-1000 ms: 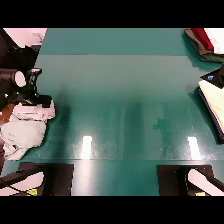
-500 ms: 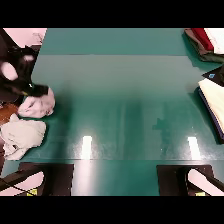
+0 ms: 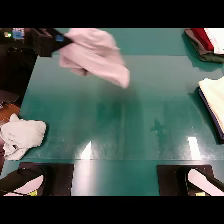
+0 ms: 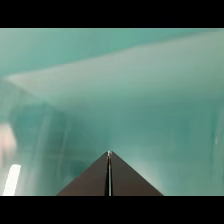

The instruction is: Fold the shirts.

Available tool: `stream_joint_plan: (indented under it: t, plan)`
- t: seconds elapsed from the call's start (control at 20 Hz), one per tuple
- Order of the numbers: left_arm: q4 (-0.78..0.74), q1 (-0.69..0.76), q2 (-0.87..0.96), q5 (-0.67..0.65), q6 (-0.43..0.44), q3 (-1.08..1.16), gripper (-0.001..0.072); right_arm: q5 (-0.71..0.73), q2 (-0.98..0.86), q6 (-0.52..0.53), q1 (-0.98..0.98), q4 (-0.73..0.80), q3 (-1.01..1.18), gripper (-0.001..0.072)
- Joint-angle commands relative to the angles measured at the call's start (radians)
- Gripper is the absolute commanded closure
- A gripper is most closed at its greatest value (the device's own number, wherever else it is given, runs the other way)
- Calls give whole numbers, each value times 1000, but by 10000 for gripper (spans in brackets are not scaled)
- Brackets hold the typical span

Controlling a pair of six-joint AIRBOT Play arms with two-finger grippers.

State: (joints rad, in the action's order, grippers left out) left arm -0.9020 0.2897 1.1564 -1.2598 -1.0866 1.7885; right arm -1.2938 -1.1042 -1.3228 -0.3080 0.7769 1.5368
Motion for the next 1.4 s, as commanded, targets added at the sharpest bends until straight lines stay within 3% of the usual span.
stream_joint_plan:
  t: [0.0,0.25,0.3,0.35,0.4,0.5,0.65,0.75,0.8,1.1,1.35]
  plan:
    - [72,184,62,18,85,44,683,11,0,0,0,1,47,695]
    - [6,208,328,38,75,44,681,-4,0,0,0,2,45,695]
    - [-38,204,384,49,40,44,523,-8,0,0,0,1,45,694]
    - [-76,195,439,60,-22,44,186,-10,0,0,0,3,45,694]
    - [-99,178,481,61,-94,44,51,-10,0,0,0,4,45,695]
    - [-100,114,521,5,-200,44,53,-10,0,0,0,4,45,694]
    - [-43,2,519,-186,-254,43,56,1,-1,0,0,5,45,694]
    - [-37,-23,519,-306,-269,10,220,3,-1,0,0,5,45,695]
    - [-33,-14,519,-323,-274,-26,218,4,-1,0,0,5,45,695]
    - [-42,262,519,-148,-276,-319,218,0,-1,1,0,5,45,694]
    - [-53,354,519,-81,-363,-368,217,-11,-1,17,0,5,45,694]
